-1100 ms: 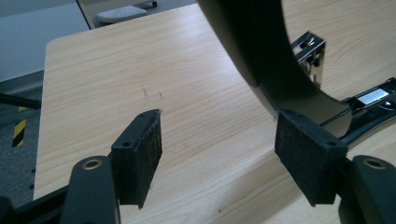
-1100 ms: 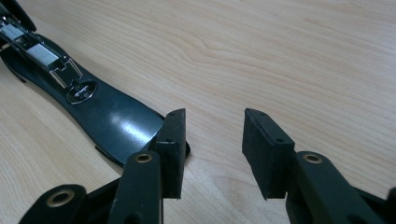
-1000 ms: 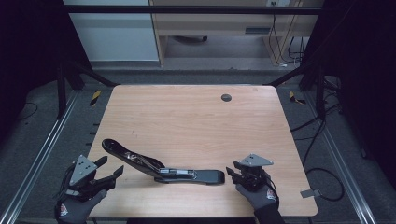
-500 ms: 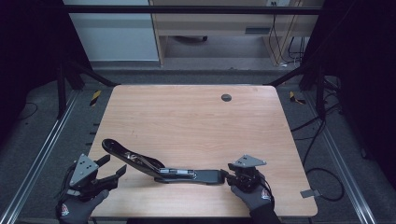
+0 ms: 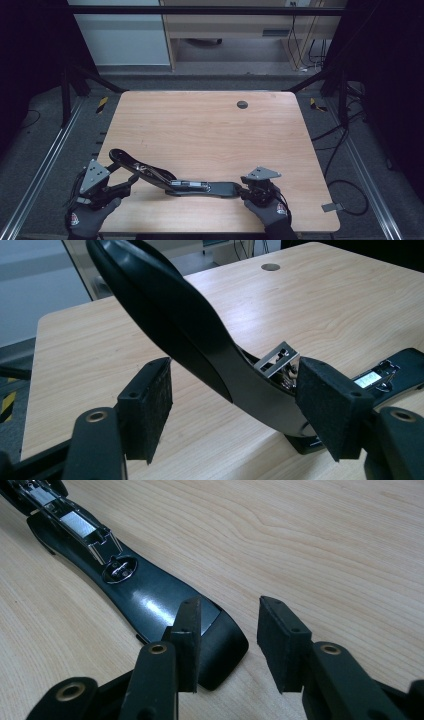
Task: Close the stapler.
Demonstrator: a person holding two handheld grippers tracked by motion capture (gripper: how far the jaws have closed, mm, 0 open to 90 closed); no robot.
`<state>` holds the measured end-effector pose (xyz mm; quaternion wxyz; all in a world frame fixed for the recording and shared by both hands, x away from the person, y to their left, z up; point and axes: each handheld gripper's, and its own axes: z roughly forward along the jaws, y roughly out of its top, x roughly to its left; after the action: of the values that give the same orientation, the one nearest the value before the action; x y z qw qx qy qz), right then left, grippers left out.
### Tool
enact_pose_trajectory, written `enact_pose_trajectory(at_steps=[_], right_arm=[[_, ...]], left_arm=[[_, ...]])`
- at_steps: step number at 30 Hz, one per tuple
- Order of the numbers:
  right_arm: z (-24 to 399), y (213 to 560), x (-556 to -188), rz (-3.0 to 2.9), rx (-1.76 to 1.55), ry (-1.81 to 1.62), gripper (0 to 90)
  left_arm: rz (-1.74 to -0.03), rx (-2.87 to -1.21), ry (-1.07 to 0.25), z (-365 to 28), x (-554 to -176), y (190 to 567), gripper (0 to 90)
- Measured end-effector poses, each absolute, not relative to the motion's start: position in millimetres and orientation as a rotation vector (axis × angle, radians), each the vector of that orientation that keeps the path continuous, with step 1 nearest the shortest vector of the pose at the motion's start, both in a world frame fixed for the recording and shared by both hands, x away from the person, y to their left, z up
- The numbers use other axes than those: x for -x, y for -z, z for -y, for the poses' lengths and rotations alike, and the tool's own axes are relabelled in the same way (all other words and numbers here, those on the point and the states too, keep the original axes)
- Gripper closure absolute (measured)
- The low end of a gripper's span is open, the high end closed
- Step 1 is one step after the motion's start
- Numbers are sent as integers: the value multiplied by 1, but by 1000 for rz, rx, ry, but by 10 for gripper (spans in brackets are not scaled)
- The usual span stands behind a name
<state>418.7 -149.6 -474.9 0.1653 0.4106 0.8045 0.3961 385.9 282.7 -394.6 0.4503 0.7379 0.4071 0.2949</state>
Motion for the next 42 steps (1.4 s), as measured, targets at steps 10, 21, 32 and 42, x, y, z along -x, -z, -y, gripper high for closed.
enact_pose_trajectory(at_steps=[10, 21, 32, 42], right_arm=[[147, 476, -420, -2306, -1164, -1132, 658], [140, 478, -420, -2342, -1154, -1114, 781], [137, 481, -420, -2371, -1145, -1093, 859], [133, 485, -420, -2394, -1145, -1074, 888]], left_arm=[[-1014, -1831, -727, -281, -397, 395, 311], [-1004, -1823, -743, -278, -402, 392, 361], [-1017, -1803, -733, -280, -401, 388, 462], [-1023, -1792, -712, -281, -401, 388, 483]])
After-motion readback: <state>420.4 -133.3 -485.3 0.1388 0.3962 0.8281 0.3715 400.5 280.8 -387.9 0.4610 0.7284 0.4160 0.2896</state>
